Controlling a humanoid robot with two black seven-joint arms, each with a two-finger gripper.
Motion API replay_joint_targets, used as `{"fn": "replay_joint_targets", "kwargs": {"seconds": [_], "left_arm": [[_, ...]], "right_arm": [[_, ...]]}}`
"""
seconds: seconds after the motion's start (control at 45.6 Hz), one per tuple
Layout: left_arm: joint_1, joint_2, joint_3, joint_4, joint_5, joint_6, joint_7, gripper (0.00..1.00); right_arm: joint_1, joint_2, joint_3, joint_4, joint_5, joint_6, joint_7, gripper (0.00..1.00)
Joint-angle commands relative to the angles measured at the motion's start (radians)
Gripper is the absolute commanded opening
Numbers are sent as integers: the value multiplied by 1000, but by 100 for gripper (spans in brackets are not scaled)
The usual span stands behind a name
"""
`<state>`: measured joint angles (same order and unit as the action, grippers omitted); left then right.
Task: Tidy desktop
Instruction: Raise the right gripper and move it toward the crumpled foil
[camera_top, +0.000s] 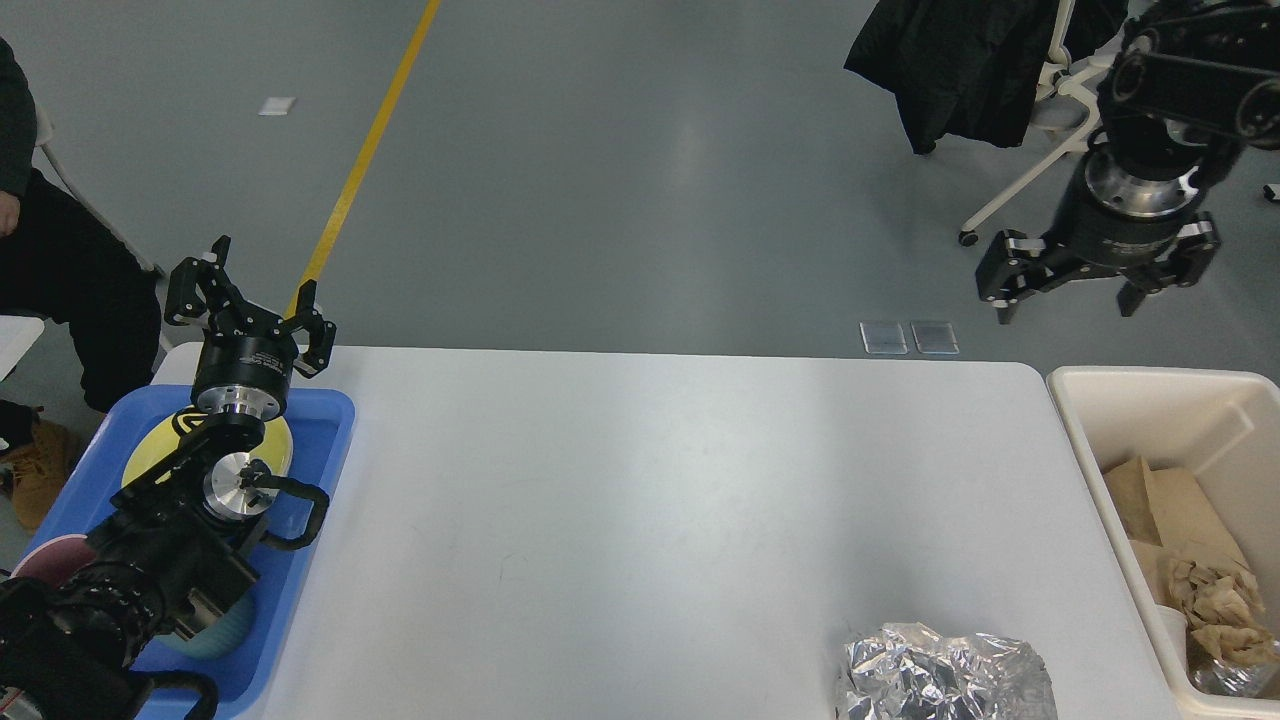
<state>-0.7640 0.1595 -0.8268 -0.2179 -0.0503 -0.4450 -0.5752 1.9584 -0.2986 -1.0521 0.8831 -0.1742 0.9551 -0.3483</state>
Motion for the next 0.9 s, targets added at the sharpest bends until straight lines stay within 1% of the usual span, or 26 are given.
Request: {"fn": "replay_joint_targets", "kwargs": {"seconds": [0.0,0.11,0.175,0.307,0.767,0.854,0.876], "left_arm": [[0,0,0,0,0,0,0,96],[0,0,0,0,0,0,0,96],[0,0,0,2,0,0,0,96],[0,0,0,0,0,0,0,96],[0,0,0,0,0,0,0,96],[0,0,0,0,0,0,0,96],[0,0,0,0,0,0,0,96]], "right_arm": [[53,96,55,30,79,5,0,100],[65,164,107,48,84,5,0,100],[65,167,135,63,85,5,-1,100],[65,161,127,63,85,5,-3,100],[-1,-26,138,40,73,5,-8,100],[-1,-57,116,53,70,4,-6,100],[-4,-59,107,60,65,-28,-6,100]]}}
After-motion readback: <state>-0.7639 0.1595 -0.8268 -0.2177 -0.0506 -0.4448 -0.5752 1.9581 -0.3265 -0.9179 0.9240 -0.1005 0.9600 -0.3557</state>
